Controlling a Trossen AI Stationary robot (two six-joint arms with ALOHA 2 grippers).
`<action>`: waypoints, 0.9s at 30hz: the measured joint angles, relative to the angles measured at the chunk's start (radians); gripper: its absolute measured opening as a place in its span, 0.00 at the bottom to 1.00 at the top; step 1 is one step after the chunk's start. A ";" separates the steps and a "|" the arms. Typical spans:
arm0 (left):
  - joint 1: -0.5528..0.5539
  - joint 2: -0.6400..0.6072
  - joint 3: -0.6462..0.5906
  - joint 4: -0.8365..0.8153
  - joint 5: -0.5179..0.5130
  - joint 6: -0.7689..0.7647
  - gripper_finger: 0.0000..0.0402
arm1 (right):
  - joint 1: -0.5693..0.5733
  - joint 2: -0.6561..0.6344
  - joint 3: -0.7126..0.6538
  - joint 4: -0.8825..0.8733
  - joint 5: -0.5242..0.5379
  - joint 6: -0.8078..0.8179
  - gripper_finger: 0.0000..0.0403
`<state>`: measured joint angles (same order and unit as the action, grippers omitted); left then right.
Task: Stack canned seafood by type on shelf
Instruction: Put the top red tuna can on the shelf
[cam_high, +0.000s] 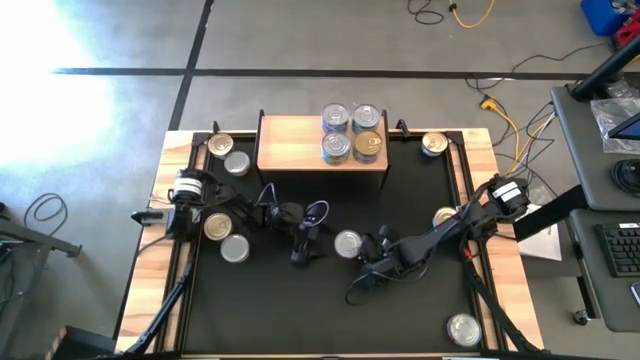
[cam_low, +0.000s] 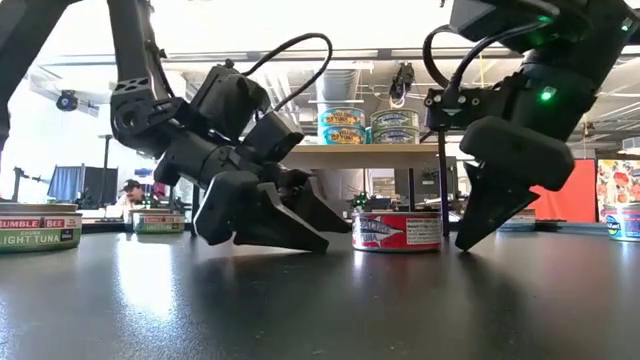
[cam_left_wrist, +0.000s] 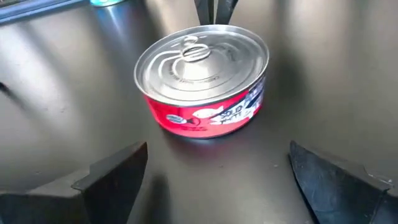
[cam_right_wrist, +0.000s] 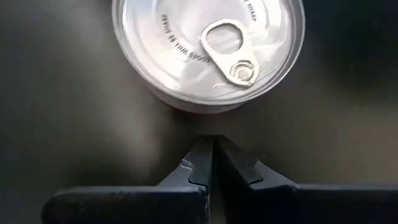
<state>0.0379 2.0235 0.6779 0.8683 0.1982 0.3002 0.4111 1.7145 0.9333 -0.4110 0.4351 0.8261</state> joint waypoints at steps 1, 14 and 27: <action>0.006 -0.001 0.003 -0.007 0.005 0.005 0.93 | -0.001 0.000 0.000 0.000 0.000 0.000 0.03; 0.036 0.105 0.138 -0.004 0.147 0.044 0.93 | -0.084 0.005 -0.005 0.057 0.045 -0.128 0.03; 0.027 0.143 0.150 0.098 0.210 -0.178 0.93 | -0.149 0.004 -0.006 0.117 0.036 -0.198 0.03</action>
<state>0.0649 2.1666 0.8277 0.9667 0.4084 0.1217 0.2619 1.7187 0.9276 -0.2943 0.4708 0.6284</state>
